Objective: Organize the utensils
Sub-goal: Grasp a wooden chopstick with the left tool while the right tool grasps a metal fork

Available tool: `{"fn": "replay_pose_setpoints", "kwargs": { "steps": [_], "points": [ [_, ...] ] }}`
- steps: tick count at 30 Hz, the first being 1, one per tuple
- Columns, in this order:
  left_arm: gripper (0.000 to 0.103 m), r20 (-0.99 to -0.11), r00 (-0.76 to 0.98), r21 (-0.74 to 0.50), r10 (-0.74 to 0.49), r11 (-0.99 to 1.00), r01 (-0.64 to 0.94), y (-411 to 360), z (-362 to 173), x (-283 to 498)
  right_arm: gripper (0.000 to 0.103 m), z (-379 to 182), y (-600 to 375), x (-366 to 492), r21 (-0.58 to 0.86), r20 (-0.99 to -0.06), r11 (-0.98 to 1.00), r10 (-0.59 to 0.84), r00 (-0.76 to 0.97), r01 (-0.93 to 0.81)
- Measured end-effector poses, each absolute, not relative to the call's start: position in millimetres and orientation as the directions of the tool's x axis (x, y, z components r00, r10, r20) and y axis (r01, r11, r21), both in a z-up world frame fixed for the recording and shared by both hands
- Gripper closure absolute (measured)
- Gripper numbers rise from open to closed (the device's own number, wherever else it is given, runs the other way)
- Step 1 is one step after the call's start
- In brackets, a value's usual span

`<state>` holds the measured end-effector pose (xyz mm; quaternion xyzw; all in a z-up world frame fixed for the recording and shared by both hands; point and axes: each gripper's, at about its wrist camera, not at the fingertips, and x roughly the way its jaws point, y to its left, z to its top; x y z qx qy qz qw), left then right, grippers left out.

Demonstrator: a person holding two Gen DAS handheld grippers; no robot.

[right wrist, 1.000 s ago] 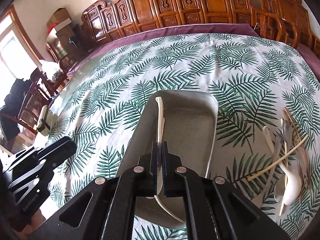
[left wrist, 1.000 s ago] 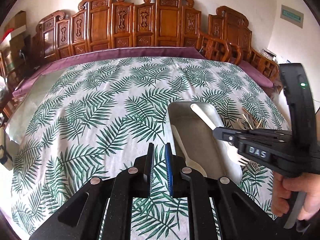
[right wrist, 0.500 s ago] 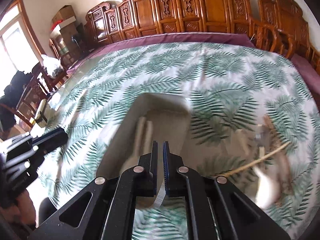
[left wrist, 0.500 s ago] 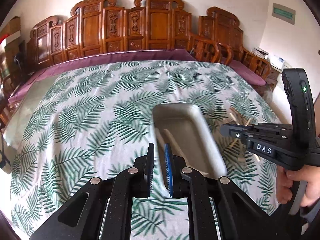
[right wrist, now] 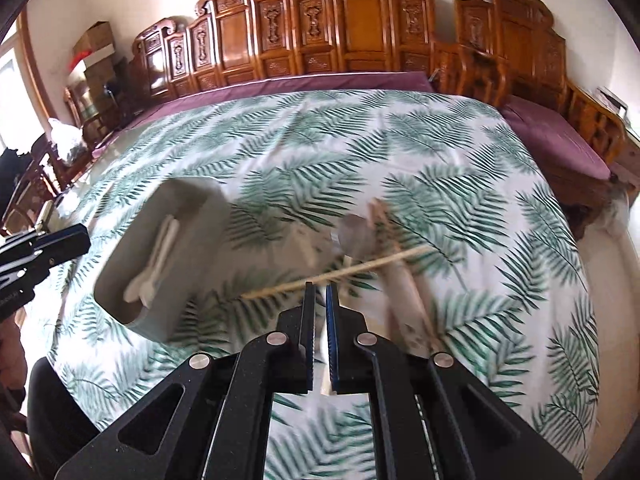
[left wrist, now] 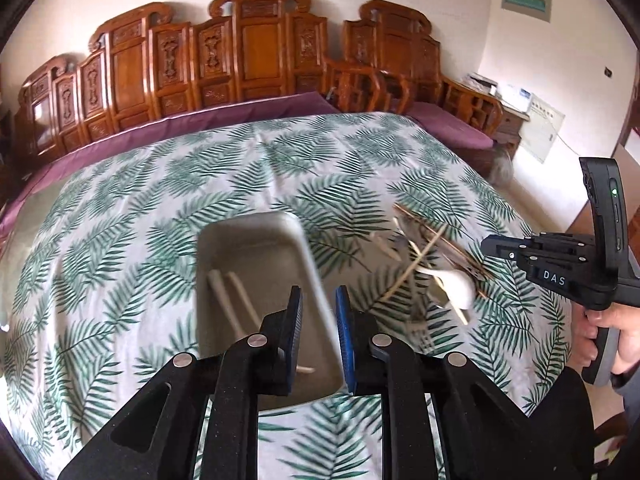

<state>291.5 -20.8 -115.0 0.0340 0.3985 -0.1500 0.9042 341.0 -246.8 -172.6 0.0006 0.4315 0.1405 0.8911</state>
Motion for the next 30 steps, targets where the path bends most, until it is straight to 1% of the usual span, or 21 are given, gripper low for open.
{"fn": "replay_pose_setpoints", "kwargs": {
  "steps": [4,5,6,8,9,10,11,17,22,30],
  "points": [
    [0.087,-0.745,0.621,-0.045,-0.246,0.946,0.321,-41.2,-121.6,296.6,0.092,-187.4,-261.5,339.6,0.104,-0.776,0.965,0.231,0.587,-0.243],
    [0.087,-0.751,0.614,-0.042,-0.245,0.945,0.325,-47.1,-124.4,299.1,0.089,-190.0,-264.0,339.3,0.105,-0.776,0.964,0.234,0.587,-0.245],
    [0.087,-0.755,0.609,-0.041,-0.244,0.944,0.328,-51.0,-126.4,300.2,0.082,-193.4,-267.0,339.2,0.109,-0.775,0.962,0.239,0.586,-0.249],
    [0.087,-0.765,0.596,-0.04,-0.244,0.942,0.335,-59.0,-131.9,304.2,0.074,-197.9,-269.1,336.9,0.109,-0.773,0.961,0.243,0.586,-0.255],
    [0.084,-0.772,0.588,-0.038,-0.242,0.94,0.338,-63.9,-135.4,306.9,0.072,-201.6,-270.0,336.9,0.1,-0.775,0.96,0.241,0.585,-0.263],
    [0.078,-0.776,0.583,-0.035,-0.24,0.94,0.34,-68.3,-137.9,308.7,0.071,-205.3,-269.4,337.8,0.092,-0.779,0.958,0.238,0.581,-0.27],
    [0.077,-0.781,0.578,-0.032,-0.237,0.939,0.343,-73.4,-141.1,311.4,0.071,-208.7,-269.6,338.3,0.089,-0.781,0.957,0.239,0.577,-0.276],
    [0.076,-0.809,0.543,-0.021,-0.227,0.933,0.358,-95.5,-155.7,325.1,0.071,-224.9,-280.8,343.0,0.108,-0.795,0.956,0.248,0.554,-0.273],
    [0.076,-0.837,0.493,-0.04,-0.235,0.927,0.373,-113.3,-173.9,342.1,0.071,-223.0,-289.7,344.7,0.129,-0.789,0.958,0.257,0.558,-0.257],
    [0.076,-0.875,0.439,-0.007,-0.206,0.911,0.413,-138.6,-199.0,362.1,0.071,-220.0,-292.8,344.8,0.133,-0.786,0.957,0.26,0.561,-0.257]
  ]
}}
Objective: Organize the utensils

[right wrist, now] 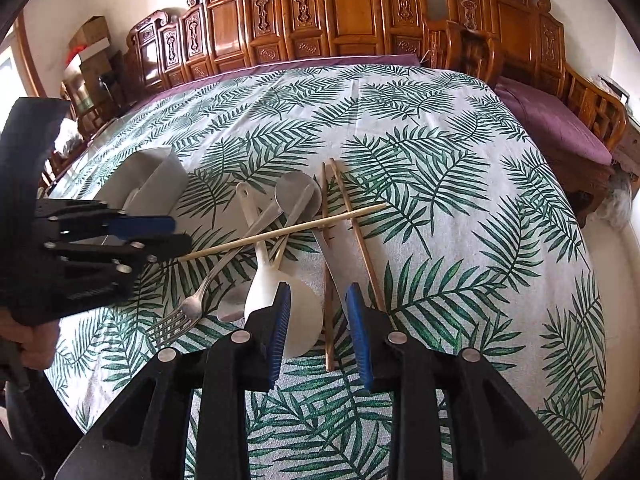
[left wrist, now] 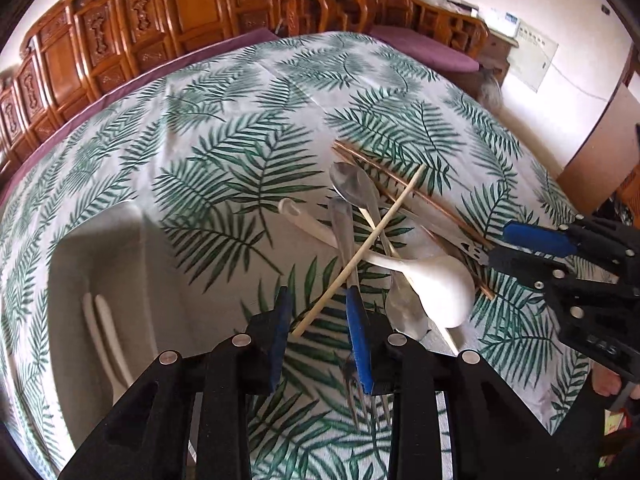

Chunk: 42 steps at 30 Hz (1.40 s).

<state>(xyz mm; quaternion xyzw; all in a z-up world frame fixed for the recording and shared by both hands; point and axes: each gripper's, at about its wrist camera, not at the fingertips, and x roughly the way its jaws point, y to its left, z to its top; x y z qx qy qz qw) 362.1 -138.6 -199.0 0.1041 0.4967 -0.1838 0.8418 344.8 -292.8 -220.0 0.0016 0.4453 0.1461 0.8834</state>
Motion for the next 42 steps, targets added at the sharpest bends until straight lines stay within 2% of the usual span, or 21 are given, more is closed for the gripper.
{"fn": "replay_pose_setpoints", "kwargs": {
  "steps": [9,14,19,25,31,42],
  "points": [
    [0.077,-0.895,0.416,0.047,-0.16,0.894,0.445,-155.0,-222.1,378.9,0.071,-214.6,-297.8,345.0,0.149,-0.778,0.957,0.268,0.569,-0.247],
    [0.077,-0.894,0.411,0.028,-0.181,0.891,0.454,-160.2,-222.7,382.7,0.071,-213.5,-303.8,346.5,0.159,-0.776,0.959,0.268,0.571,-0.235],
    [0.091,-0.898,0.386,0.0,-0.21,0.877,0.48,-167.8,-225.3,382.1,0.071,-215.4,-306.6,347.4,0.162,-0.779,0.961,0.265,0.568,-0.225],
    [0.098,-0.896,0.393,0.01,-0.208,0.874,0.485,-171.8,-223.9,380.2,0.071,-215.8,-306.7,347.6,0.16,-0.78,0.961,0.263,0.568,-0.225],
    [0.099,-0.89,0.41,0.009,-0.201,0.89,0.456,-164.3,-218.8,372.2,0.071,-216.4,-305.0,347.4,0.152,-0.783,0.961,0.259,0.566,-0.23],
    [0.099,-0.819,0.512,-0.012,-0.26,0.899,0.437,-134.9,-171.6,325.3,0.071,-215.2,-276.7,342.7,0.151,-0.778,0.952,0.281,0.563,-0.266]
  ]
}}
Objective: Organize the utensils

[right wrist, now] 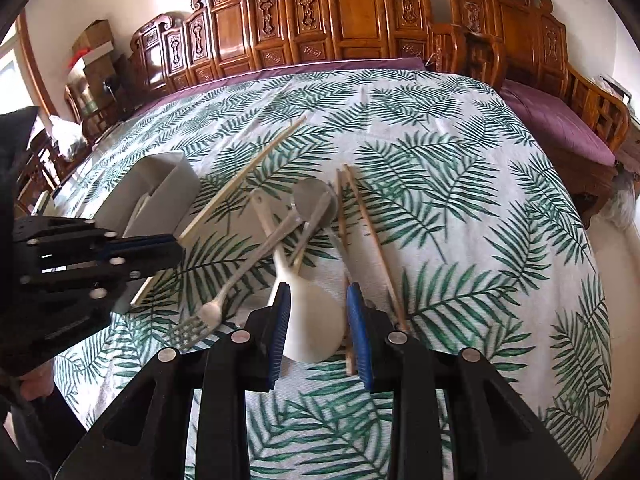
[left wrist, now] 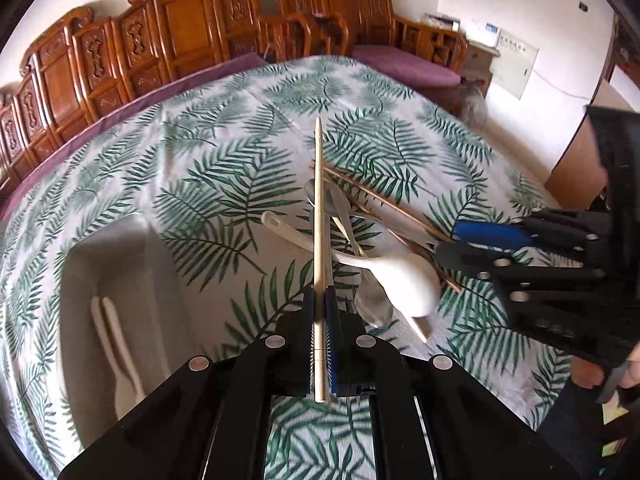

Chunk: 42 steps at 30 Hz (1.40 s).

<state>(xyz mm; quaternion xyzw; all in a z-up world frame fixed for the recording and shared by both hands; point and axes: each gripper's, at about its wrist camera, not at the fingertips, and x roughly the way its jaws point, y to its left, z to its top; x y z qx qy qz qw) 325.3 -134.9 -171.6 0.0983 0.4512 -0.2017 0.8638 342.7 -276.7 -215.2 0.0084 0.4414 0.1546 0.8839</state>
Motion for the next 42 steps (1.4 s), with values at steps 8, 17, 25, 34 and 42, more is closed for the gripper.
{"fn": "replay_pose_setpoints", "kwargs": {
  "steps": [8,17,25,34,42],
  "points": [
    [0.099,-0.784,0.556,-0.021,-0.276,0.907,0.42,-107.5,-147.1,302.1,0.071,-223.5,-230.6,342.8,0.15,-0.793,0.936,0.306,0.526,-0.318],
    [0.099,-0.751,0.595,-0.023,-0.286,0.912,0.409,-77.8,-125.4,278.2,0.071,-237.0,-196.8,366.0,0.143,-0.831,0.939,0.286,0.478,-0.314],
    [0.099,-0.737,0.614,-0.035,-0.283,0.923,0.383,-48.7,-119.8,268.0,0.071,-256.0,-185.1,377.4,0.127,-0.865,0.952,0.244,0.439,-0.279],
    [0.099,-0.73,0.625,-0.046,-0.276,0.933,0.358,-32.1,-120.1,259.2,0.076,-258.0,-167.9,373.5,0.005,-0.872,0.964,0.135,0.47,-0.266],
    [0.099,-0.723,0.638,-0.041,-0.265,0.938,0.343,-24.8,-114.1,254.1,0.095,-255.3,-176.3,364.0,0.033,-0.887,0.963,0.151,0.437,-0.266]
  ]
}}
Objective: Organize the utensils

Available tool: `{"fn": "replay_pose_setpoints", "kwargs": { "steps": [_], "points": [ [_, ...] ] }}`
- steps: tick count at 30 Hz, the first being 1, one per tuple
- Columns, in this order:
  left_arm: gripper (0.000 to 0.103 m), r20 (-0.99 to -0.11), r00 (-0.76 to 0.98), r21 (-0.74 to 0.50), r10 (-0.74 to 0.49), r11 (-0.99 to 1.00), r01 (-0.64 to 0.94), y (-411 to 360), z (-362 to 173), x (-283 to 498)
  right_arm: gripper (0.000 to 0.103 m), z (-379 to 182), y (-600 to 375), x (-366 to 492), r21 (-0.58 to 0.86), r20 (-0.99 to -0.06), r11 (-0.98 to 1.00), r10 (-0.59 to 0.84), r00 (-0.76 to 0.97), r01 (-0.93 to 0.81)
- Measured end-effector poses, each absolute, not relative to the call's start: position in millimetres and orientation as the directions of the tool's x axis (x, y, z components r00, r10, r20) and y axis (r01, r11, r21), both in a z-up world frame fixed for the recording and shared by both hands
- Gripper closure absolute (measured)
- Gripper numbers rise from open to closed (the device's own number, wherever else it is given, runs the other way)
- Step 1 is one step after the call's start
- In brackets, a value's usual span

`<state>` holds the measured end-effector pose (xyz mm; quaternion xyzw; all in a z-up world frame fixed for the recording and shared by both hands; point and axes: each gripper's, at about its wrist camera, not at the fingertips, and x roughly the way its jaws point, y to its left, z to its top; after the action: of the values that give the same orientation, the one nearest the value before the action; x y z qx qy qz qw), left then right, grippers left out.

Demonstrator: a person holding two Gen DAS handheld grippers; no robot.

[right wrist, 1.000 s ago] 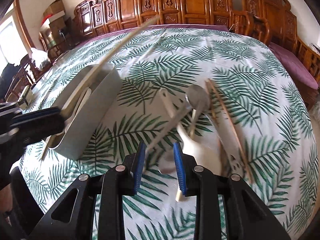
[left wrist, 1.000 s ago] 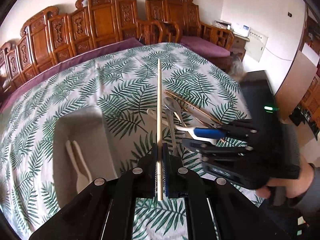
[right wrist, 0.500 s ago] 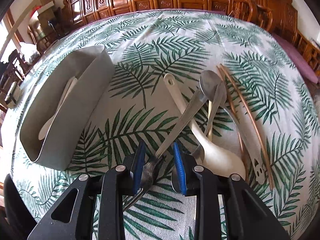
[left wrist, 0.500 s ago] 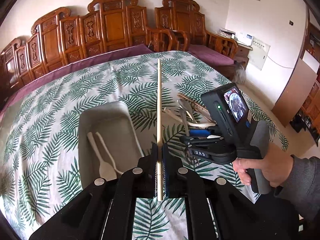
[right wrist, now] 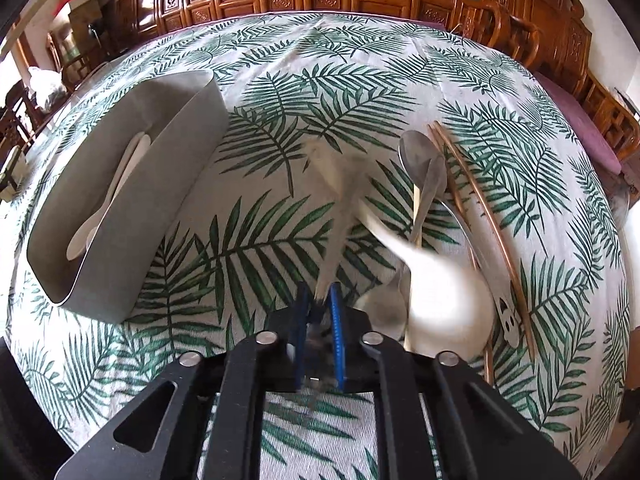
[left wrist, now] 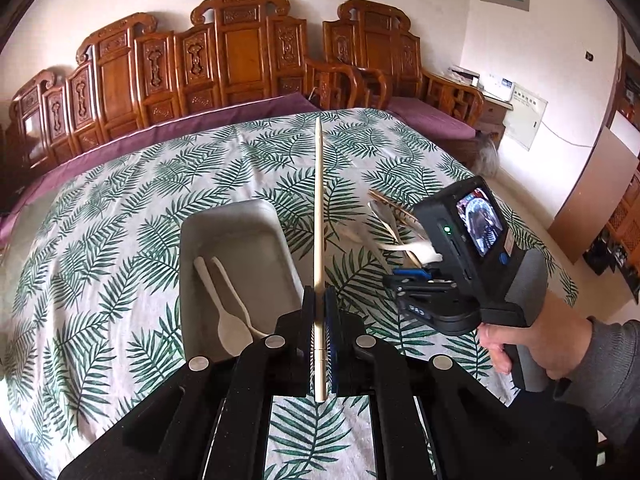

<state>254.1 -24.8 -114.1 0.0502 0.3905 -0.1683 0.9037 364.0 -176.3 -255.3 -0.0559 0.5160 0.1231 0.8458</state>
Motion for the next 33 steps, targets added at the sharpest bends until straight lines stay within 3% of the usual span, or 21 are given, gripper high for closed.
{"fn": "replay_pose_setpoints", "kwargs": {
  "steps": [19,33],
  "points": [
    [0.099,-0.724,0.656,-0.028,-0.213,0.959,0.281,-1.0,-117.4,256.7,0.095,-195.4,-163.0,335.8,0.067,-0.825,0.94,0.241,0.511,-0.335],
    [0.099,-0.784,0.605,-0.03,-0.141,0.981,0.191,35.1,-154.4,292.1,0.095,-157.8,-142.6,339.5,0.09,-0.79,0.919,0.3,0.534,-0.384]
  ]
}}
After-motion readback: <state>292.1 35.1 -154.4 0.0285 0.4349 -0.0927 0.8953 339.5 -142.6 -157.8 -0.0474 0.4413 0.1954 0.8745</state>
